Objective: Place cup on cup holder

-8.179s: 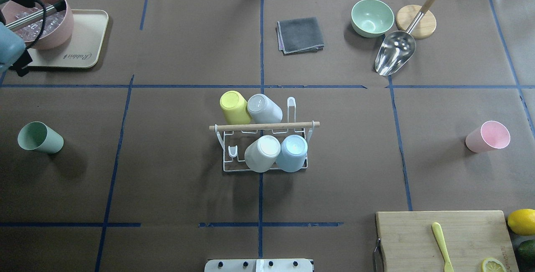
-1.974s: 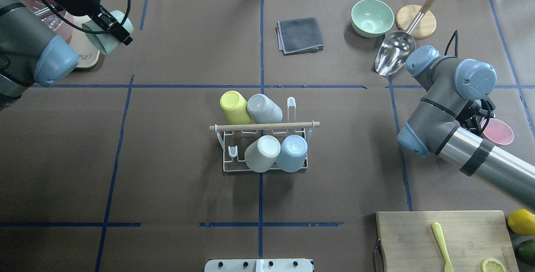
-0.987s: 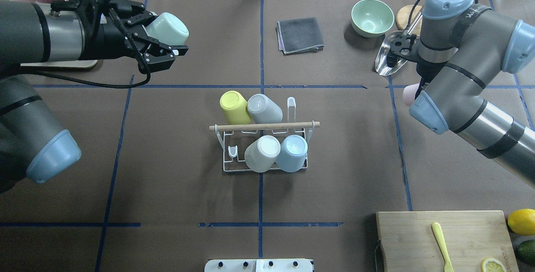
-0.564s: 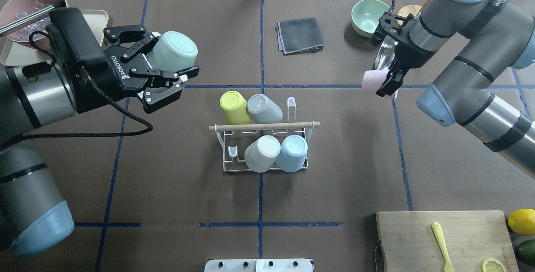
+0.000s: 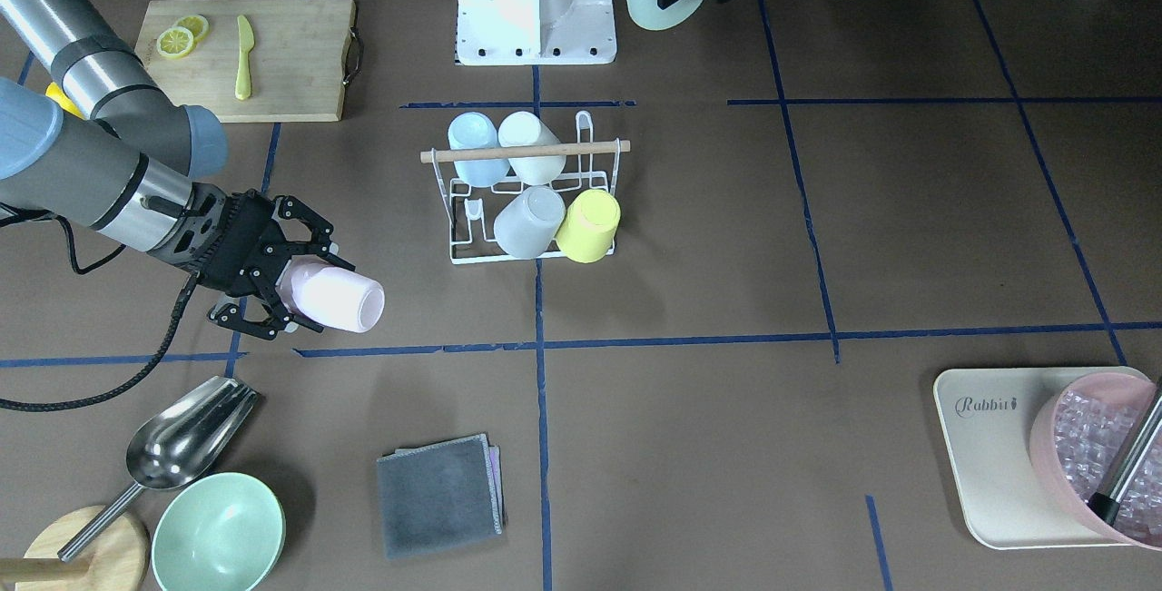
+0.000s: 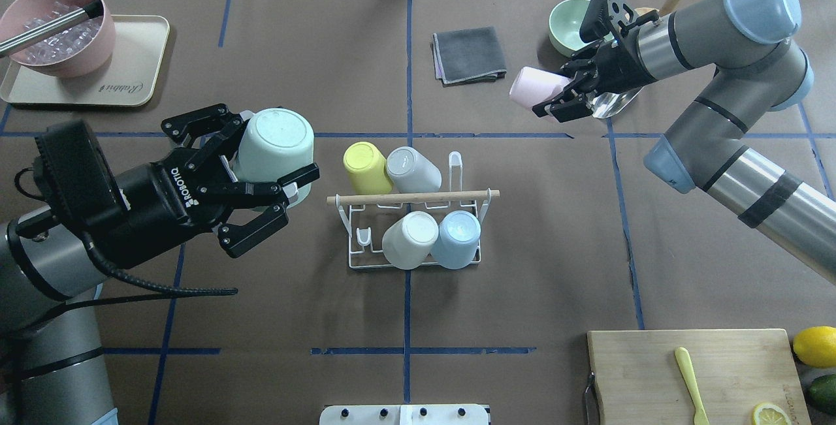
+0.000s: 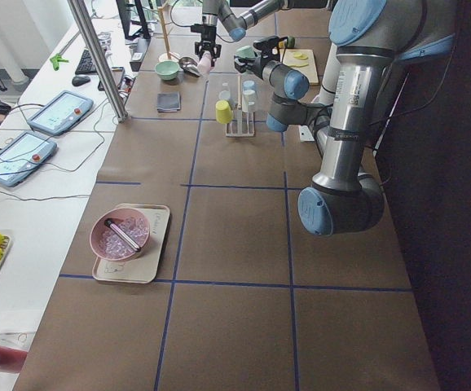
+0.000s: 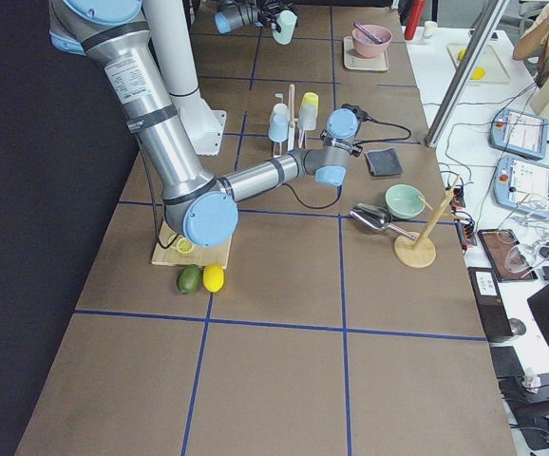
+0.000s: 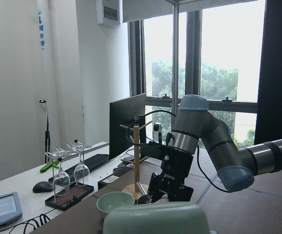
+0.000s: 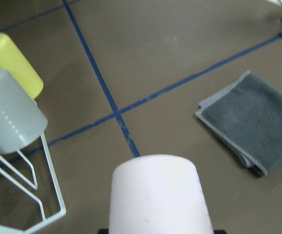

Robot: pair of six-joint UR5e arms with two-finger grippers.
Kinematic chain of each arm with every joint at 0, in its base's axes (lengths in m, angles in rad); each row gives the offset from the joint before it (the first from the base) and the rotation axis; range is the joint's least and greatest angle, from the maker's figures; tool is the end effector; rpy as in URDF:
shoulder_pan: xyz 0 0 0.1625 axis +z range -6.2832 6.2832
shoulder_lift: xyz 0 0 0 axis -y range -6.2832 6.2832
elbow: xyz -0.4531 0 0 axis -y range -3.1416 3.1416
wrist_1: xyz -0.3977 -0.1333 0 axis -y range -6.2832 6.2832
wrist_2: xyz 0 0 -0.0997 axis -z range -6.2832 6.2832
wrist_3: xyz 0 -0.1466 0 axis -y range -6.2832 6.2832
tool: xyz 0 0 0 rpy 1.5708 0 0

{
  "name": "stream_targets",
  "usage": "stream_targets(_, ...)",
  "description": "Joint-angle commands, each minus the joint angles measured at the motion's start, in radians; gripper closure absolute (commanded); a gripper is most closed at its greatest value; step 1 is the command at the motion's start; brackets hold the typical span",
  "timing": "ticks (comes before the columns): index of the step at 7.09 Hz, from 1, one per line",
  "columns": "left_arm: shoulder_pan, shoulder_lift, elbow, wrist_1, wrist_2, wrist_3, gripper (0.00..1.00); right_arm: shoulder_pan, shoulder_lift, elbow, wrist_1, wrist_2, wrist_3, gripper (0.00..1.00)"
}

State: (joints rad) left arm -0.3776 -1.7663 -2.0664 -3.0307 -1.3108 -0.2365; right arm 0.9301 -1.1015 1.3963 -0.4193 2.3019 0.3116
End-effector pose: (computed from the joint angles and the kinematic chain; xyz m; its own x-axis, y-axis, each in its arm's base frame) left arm 0.3630 -0.3279 0.1924 0.4213 0.8436 -0.3330 0.6257 -0.0046 0.7800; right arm -0.3937 -0.5873 0.3657 0.2139 -0.8986 0.3831 0.0091 0.3940 0.9191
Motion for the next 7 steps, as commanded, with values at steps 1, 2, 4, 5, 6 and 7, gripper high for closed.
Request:
stream_targets(1, 0.023, -0.028, 0.125, -0.127, 0.004, 0.063, 0.96, -0.055, 0.015, -0.014, 0.361, -0.170, 0.253, 0.99)
stream_targets(2, 0.023, -0.095, 0.238, -0.193, 0.004, 0.069, 0.96, -0.120, 0.015, -0.013, 0.489, -0.302, 0.321, 0.99)
stream_targets(4, 0.034, -0.145, 0.342, -0.319, 0.004, 0.164, 0.96, -0.209, 0.005, -0.016, 0.604, -0.473, 0.331, 0.99)
stream_targets(5, 0.042, -0.145, 0.351, -0.323, 0.004, 0.166, 0.95, -0.223, 0.005, -0.045, 0.643, -0.519, 0.330, 0.98)
stream_targets(6, 0.048, -0.154, 0.388, -0.338, 0.004, 0.166, 0.95, -0.299, 0.008, -0.089, 0.742, -0.633, 0.325, 0.98)
stream_targets(7, 0.061, -0.172, 0.431, -0.355, 0.005, 0.166, 0.95, -0.313, 0.008, -0.127, 0.795, -0.648, 0.324, 0.98)
